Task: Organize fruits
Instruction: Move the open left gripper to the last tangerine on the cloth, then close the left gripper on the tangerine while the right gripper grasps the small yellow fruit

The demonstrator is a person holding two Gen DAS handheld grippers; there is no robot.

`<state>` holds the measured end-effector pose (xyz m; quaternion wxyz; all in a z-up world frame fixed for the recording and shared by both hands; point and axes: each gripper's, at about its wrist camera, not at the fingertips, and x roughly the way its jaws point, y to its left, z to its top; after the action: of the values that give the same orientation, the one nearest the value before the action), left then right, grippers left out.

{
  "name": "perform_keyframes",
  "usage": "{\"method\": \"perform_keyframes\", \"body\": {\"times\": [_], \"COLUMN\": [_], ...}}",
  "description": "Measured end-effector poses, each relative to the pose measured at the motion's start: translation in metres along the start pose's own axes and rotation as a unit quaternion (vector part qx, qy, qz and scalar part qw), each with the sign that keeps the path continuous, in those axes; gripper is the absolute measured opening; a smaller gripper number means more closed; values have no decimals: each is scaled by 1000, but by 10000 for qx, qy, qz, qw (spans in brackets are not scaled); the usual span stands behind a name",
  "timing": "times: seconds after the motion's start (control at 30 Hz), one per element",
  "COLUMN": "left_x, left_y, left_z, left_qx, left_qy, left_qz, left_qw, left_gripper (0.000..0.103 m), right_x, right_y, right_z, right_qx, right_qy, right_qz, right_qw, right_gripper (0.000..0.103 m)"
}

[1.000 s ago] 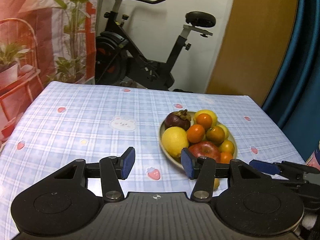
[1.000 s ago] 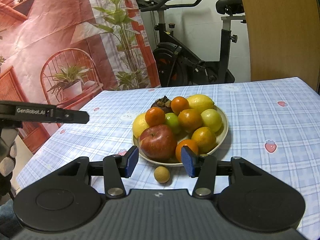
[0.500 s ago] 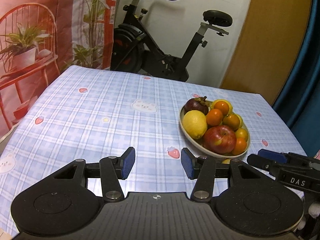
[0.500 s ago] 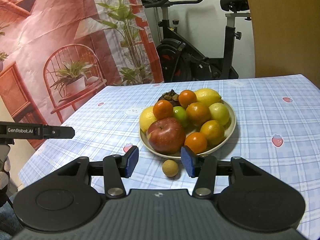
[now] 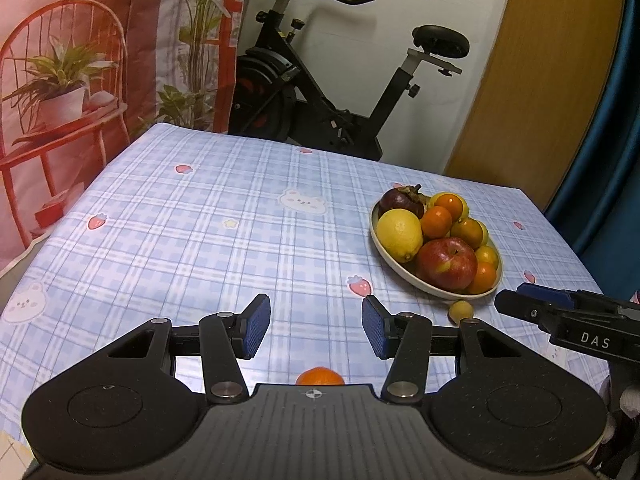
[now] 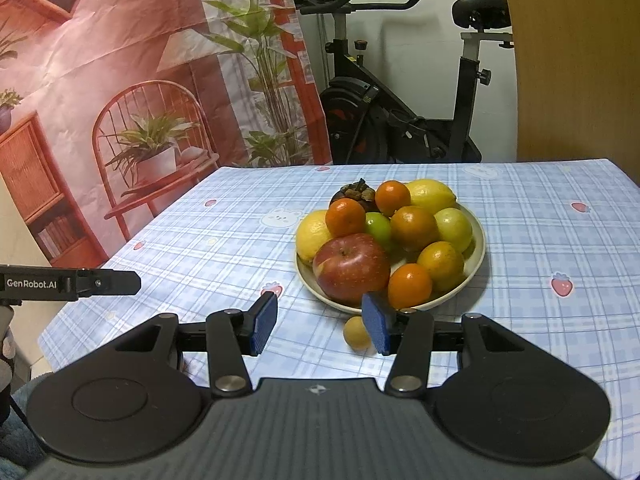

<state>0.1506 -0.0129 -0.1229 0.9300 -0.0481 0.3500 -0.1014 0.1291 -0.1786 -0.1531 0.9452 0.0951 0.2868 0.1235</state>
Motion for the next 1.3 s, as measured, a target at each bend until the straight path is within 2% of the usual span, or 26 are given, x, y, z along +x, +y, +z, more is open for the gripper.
{"method": "perform_keyframes", "body": {"times": [0.37,0.7,0.93,1.3], "left_x": [2,22,39,54], "left_y": [16,7,3,5], "left_z": [-14,-26,-34,-38], "left_qx": [-244,-52,-45,-26], "left_qy": [238,625,857,1020], "left_qz": [19,-117,-172,-159], "left_qw": [9994,9980,9962,9947], "left_gripper": [53,53,53,53], "right_x": [1,9,14,52], "right_y": [4,2,-8,-21], "right_z": [-8,-17,-20,-23], "right_qx": [-72,-62,-59,-139], "right_qy": [72,234,269,402], "right_qz": [-20,-16,-205,-325], "right_qw": [9999,9997,9994,9986], "right_gripper": [50,50,50,50]}}
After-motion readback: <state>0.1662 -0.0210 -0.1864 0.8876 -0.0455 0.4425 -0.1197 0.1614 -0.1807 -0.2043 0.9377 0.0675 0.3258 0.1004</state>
